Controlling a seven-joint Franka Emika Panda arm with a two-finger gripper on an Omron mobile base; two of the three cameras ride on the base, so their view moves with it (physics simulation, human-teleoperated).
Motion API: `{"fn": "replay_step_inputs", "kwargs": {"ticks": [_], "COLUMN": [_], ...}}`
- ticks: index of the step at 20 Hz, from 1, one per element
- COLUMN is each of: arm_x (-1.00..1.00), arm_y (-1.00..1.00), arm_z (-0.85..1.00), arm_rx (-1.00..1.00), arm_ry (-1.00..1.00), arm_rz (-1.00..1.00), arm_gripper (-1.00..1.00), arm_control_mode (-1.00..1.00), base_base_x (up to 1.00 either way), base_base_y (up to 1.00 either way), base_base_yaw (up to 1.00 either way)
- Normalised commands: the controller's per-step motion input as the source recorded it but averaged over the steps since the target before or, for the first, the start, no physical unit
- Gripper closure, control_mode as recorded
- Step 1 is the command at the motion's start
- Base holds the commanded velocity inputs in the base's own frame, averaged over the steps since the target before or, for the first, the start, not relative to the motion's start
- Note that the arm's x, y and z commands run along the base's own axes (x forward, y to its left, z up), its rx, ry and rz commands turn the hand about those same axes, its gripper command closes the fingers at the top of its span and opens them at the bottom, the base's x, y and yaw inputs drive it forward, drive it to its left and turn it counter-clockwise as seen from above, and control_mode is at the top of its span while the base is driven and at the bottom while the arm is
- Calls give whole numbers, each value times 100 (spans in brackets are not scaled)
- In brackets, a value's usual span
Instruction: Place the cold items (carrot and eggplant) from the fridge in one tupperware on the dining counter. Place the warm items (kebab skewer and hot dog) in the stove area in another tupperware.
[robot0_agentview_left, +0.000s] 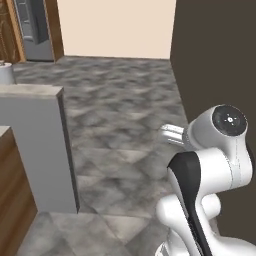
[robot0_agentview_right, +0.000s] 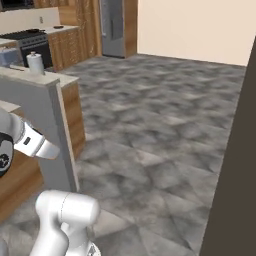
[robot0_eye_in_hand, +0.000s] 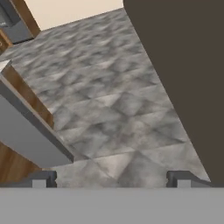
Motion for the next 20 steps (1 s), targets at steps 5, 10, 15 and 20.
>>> {"fn": "replay_step_inputs", "kwargs": {"ticks": [5,10,15,20], "arm_x": [0,0,0,0], "arm_y": [0,0,0,0], "arm_z": [0,0,0,0], "arm_rx": [0,0,0,0], "arm_ry": [0,0,0,0], "arm_rz": [0,0,0,0], "arm_gripper": [-100,-100,-100,-100], "arm_control_mode": [100,100,100,100], "base_base_x": [88,95,98,99], "base_base_y": [-66,-48,-44,-48], "base_base_yaw": [20,21,22,25]}}
